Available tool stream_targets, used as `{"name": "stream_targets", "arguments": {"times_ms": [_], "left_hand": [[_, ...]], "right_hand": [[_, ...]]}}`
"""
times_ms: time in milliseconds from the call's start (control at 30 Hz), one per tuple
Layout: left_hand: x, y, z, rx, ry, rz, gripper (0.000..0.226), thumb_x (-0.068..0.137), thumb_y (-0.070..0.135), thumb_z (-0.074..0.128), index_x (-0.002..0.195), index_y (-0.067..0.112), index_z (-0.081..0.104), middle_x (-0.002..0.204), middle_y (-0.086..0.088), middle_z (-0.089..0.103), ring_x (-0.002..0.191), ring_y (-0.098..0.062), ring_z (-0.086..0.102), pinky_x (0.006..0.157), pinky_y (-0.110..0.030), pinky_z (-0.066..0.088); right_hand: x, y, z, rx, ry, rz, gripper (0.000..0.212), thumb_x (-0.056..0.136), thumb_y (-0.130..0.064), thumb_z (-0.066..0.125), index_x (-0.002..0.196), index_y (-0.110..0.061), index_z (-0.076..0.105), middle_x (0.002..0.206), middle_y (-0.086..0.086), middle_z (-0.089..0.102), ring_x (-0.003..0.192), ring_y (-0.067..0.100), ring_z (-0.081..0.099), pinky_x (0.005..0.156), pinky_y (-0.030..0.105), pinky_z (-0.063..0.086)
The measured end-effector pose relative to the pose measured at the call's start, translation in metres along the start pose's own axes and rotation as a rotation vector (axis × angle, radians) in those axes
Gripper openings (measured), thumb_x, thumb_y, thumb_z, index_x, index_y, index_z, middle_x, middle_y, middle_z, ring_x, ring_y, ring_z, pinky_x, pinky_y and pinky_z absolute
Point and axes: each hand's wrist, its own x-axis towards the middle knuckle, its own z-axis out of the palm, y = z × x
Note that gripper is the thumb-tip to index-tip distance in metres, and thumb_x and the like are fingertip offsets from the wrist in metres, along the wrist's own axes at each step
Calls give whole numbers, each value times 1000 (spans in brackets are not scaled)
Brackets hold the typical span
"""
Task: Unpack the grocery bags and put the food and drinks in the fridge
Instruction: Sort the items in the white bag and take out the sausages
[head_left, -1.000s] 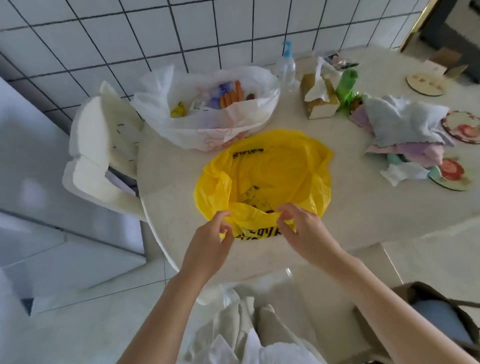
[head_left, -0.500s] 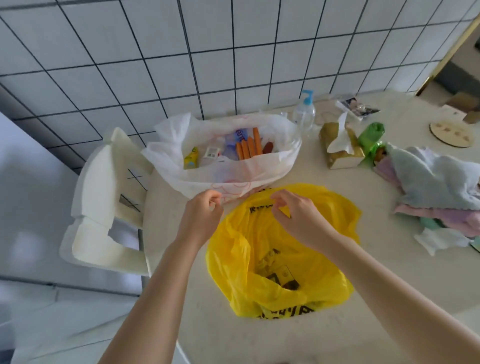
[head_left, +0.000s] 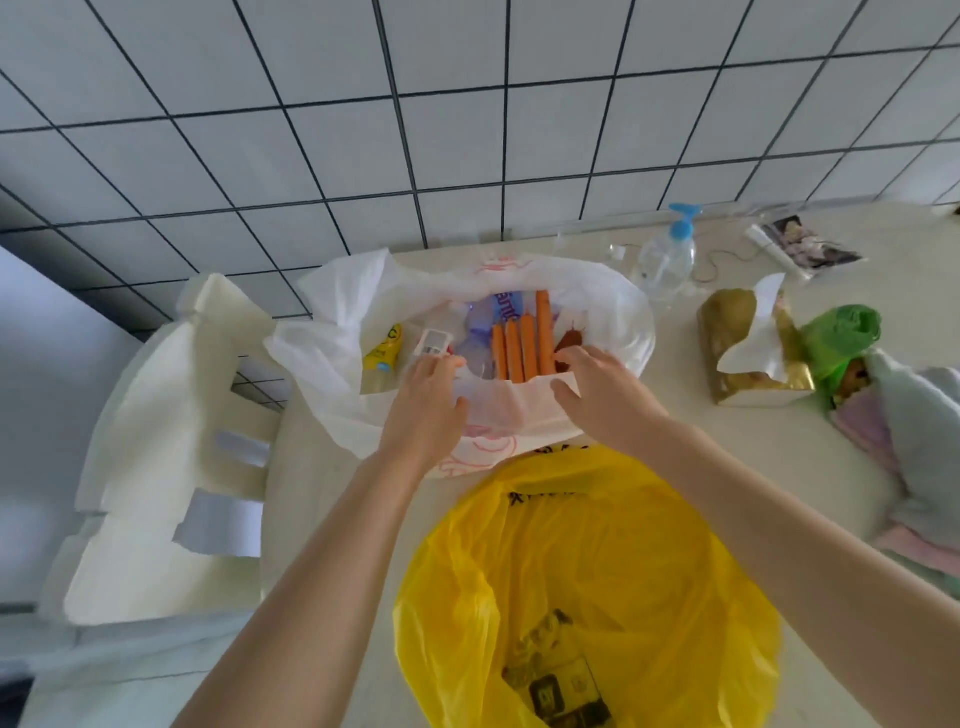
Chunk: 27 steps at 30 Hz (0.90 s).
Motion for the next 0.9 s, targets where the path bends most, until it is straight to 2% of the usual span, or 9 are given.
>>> {"name": "stream_targets", "arguments": {"times_ms": [133, 300, 400, 533, 633, 700, 767, 833, 900], "left_hand": [[18, -7, 21, 146, 3, 43, 47, 95, 21, 53, 139, 12, 43, 145, -5, 45, 139, -25, 32, 117, -38, 27], [-1, -23, 50, 246, -65, 103, 34, 96, 24, 44, 126, 14, 56, 127, -4, 59, 123, -24, 48, 108, -35, 36], [-24, -31, 68, 271, -92, 137, 47, 90, 34, 31, 115, 13, 64, 118, -6, 65, 125, -29, 51, 110, -41, 37], [-45, -36, 86, 338, -58, 159, 39, 89, 32, 37, 97, 14, 71, 107, -5, 71, 139, -34, 40, 117, -41, 23], [-48, -29, 86, 382, -112, 139, 42, 95, 34, 35, 107, 17, 71, 117, -2, 69, 145, -27, 30, 121, -39, 20], [-40, -16, 78, 301, -90, 55, 29, 94, 29, 47, 107, 17, 70, 114, -2, 69, 137, -25, 41, 115, -38, 31], [-27, 4, 67, 206, -16, -16, 21, 92, 23, 53, 103, 15, 68, 107, -2, 66, 116, -24, 53, 96, -38, 47], [-8, 22, 59, 91, 41, -89, 19, 92, 20, 51, 105, 15, 65, 105, -1, 62, 102, -23, 55, 83, -42, 51], [16, 32, 59, 10, 16, -184, 22, 94, 22, 47, 110, 17, 60, 108, -1, 60, 99, -22, 56, 83, -44, 52]], "right_hand": [[16, 16, 8, -63, -90, 3, 31, 99, -27, 44, 121, -7, 51, 118, 12, 59, 110, 29, 53, 93, 38, 47], [5, 27, 29, -10, -153, -74, 24, 99, -26, 41, 115, -11, 51, 102, 7, 64, 90, 27, 63, 75, 40, 55], [-10, 32, 39, 3, -147, -51, 25, 99, -28, 40, 116, -12, 51, 94, 4, 65, 84, 24, 62, 70, 40, 55], [-25, 44, 49, 55, -211, 51, 23, 100, -26, 40, 116, -12, 51, 100, 6, 64, 87, 25, 63, 72, 38, 55], [-28, 52, 51, 35, -276, 88, 24, 100, -24, 40, 116, -10, 50, 104, 9, 62, 90, 28, 62, 77, 42, 54], [-24, 57, 48, 27, -290, 124, 24, 99, -27, 40, 117, -13, 48, 100, 9, 61, 89, 29, 61, 78, 40, 52], [-18, 56, 40, 56, -240, 120, 24, 98, -24, 43, 120, -12, 47, 91, 10, 62, 80, 29, 61, 70, 37, 51], [-6, 51, 29, 124, -92, 39, 23, 97, -13, 47, 119, -7, 53, 79, 9, 61, 70, 30, 61, 60, 31, 47], [16, 45, 19, 142, 30, -26, 20, 96, -6, 47, 112, -2, 58, 82, 9, 59, 72, 29, 60, 62, 27, 41]]}}
